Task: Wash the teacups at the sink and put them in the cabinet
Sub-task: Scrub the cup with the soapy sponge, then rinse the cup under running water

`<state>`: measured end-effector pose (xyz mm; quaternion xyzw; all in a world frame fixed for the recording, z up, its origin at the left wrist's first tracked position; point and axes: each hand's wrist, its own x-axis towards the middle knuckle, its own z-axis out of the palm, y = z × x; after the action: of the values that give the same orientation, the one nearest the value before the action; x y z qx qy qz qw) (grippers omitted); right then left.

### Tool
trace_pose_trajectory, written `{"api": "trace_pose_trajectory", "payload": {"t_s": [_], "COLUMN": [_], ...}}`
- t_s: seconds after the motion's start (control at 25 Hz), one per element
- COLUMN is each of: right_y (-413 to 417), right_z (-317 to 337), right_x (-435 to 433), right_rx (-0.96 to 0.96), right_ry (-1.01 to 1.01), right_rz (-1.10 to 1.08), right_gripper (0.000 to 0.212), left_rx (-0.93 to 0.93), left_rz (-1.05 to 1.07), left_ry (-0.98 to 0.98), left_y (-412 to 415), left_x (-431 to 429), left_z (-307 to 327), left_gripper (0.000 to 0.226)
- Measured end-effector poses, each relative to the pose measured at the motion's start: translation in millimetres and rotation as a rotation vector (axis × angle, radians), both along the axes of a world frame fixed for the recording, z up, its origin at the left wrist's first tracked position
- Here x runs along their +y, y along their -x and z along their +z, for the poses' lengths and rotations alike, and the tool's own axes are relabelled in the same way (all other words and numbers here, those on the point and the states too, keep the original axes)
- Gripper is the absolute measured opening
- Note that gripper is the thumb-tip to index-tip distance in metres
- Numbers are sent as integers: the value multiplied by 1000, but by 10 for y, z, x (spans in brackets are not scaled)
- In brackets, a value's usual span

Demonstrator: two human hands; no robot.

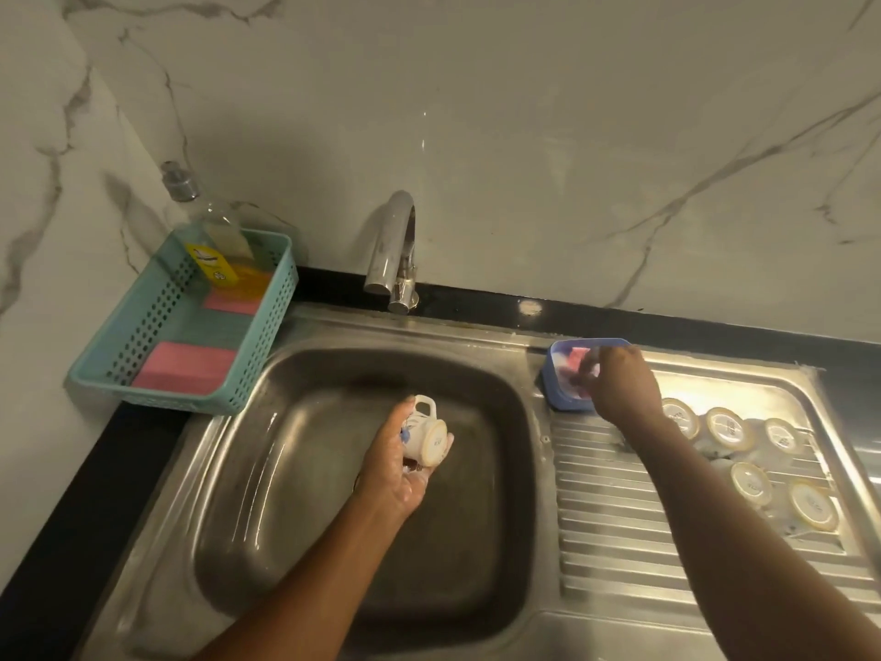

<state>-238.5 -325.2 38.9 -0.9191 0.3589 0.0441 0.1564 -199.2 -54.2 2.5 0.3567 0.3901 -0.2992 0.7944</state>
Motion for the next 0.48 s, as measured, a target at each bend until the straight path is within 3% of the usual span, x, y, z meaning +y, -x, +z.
{"api": "trace_pose_trajectory", "payload": {"t_s": [0.16,0.28,0.48], "right_y": [42,-78,-759], "right_z": [-44,108,192], "right_x": [351,955,1500], "right_rx": [-51,-338,-360], "right_ry": [165,-205,-385], "right_rz": [156,156,271], "right_gripper": [25,24,60], "left_rx": [-6,11,36], "left_rz": [14,6,39], "left_ry": [25,80,182], "left_y": [-114,-221,-387], "left_x": [9,9,65], "left_z": [-40,7,-15], "left_gripper": [32,31,33]}}
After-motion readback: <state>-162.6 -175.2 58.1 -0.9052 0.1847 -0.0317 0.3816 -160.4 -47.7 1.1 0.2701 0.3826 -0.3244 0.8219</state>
